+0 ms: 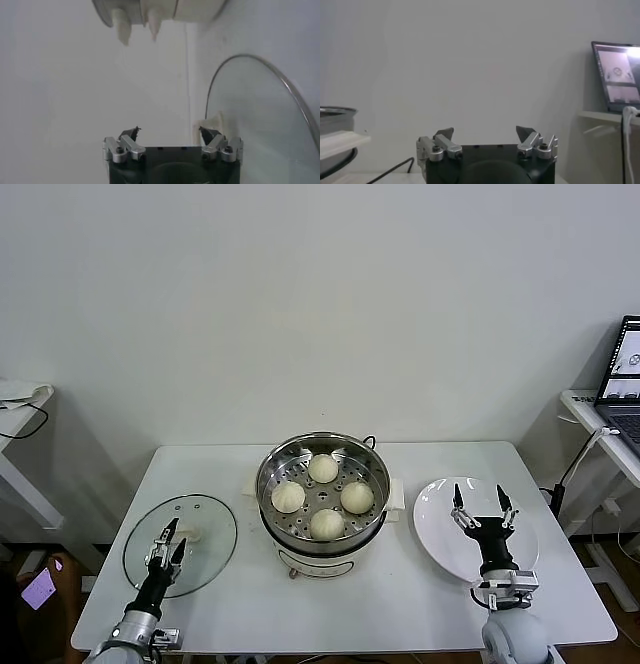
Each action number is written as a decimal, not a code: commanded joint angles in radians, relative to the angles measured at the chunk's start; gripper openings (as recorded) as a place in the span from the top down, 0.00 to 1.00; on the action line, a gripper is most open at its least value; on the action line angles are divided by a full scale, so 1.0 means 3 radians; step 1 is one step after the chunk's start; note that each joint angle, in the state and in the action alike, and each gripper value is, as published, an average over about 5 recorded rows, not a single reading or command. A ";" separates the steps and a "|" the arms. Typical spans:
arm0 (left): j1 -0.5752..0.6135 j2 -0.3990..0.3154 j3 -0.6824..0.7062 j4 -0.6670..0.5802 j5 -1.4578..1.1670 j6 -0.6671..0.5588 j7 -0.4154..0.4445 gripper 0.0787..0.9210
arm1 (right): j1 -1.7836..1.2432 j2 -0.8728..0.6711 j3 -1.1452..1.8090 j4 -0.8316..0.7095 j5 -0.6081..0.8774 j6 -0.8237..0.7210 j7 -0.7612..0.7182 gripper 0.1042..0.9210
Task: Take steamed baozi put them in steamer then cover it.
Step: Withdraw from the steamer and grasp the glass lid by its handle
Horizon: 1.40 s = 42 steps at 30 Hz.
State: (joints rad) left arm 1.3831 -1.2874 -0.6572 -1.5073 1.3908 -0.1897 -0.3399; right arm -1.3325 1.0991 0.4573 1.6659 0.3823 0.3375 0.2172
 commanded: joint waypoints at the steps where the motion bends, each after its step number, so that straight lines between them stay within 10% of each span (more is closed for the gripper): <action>1: -0.0200 -0.0009 -0.0005 0.0291 0.0199 0.0024 -0.0097 0.12 | -0.0109 0.0104 0.0113 0.0032 -0.0034 0.0027 -0.0019 0.12; 30: -0.0474 -0.0056 0.0047 0.0483 0.0082 0.0272 0.0023 0.13 | -0.0141 0.0114 0.0100 -0.0012 -0.0095 0.0075 -0.0117 0.12; 42: -0.0464 -0.0053 0.0070 0.0500 0.0005 0.0302 0.0106 0.51 | -0.0153 0.0109 0.0110 0.0059 -0.0098 0.0074 -0.0104 0.12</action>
State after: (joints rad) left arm 1.2499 -1.3040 -0.6371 -1.3645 1.4059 -0.1038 -0.3167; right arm -1.3770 1.1308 0.4891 1.6786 0.3542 0.3590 0.1855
